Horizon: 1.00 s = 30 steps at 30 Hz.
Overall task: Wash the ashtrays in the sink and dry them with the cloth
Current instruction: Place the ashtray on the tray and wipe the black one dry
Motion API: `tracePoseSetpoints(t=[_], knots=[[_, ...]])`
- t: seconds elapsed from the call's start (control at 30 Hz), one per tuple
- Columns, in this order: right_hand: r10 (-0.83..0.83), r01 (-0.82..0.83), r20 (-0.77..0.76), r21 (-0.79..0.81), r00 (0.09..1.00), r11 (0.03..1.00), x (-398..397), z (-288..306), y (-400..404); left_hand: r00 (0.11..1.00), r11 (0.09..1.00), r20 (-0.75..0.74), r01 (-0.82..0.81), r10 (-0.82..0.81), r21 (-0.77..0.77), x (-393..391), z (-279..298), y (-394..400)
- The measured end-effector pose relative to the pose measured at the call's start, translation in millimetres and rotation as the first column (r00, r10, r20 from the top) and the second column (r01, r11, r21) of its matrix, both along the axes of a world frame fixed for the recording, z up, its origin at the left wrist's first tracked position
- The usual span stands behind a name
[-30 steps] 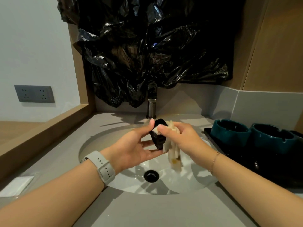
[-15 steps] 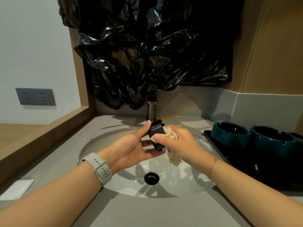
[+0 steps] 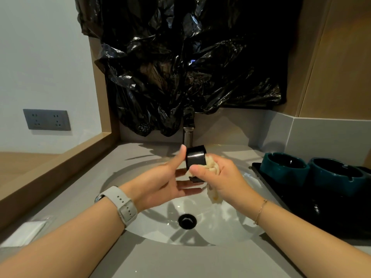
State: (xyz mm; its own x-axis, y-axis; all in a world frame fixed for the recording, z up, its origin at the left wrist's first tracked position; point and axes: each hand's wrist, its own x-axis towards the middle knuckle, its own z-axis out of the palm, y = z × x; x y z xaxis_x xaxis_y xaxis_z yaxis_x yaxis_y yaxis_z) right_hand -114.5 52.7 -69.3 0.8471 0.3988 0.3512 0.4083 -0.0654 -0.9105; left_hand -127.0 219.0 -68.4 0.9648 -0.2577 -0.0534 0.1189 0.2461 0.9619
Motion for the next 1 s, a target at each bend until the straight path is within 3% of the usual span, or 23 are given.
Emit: tracePoseSetpoints(t=[0.1,0.23,0.33,0.53,0.63,0.77,0.9,1.0], knots=[[-0.021,0.021,0.010,-0.030,1.000,0.999,-1.1,-0.4,0.9,0.998,1.000,0.065,-0.018,0.018,0.002,0.5,-0.7,0.7],[0.011,0.023,-0.195,0.174,0.981,0.985,-1.6,2.9,3.3,0.973,0.998,0.228,-0.040,0.027,0.052,-0.5,0.3,2.4],[0.079,-0.001,-0.276,0.270,0.958,0.963,-2.8,5.6,4.4,0.967,0.999,0.255,-0.022,0.011,0.041,-2.5,0.1,4.3],[-0.004,0.004,0.028,0.014,1.000,1.000,-3.9,0.5,3.6,0.999,0.998,0.024,0.040,-0.039,-0.048,-0.2,3.1,4.1],[-0.016,0.019,0.061,-0.049,0.998,0.999,-2.9,-0.3,3.0,0.996,1.000,0.094,-0.003,0.006,-0.026,-0.8,1.7,2.7],[-0.021,0.037,-0.135,0.116,0.991,0.993,-2.4,3.1,3.4,0.958,0.993,0.275,-0.100,0.079,0.061,-2.2,2.9,-0.7],[0.205,-0.065,-0.410,0.329,0.889,0.942,-2.3,8.5,2.6,0.869,0.921,0.494,-0.228,0.045,0.317,-5.9,1.3,-1.1],[0.251,-0.079,-0.468,0.356,0.847,0.931,2.5,10.3,1.0,0.851,0.898,0.524,-0.262,0.042,0.354,-6.5,0.3,-0.4]])
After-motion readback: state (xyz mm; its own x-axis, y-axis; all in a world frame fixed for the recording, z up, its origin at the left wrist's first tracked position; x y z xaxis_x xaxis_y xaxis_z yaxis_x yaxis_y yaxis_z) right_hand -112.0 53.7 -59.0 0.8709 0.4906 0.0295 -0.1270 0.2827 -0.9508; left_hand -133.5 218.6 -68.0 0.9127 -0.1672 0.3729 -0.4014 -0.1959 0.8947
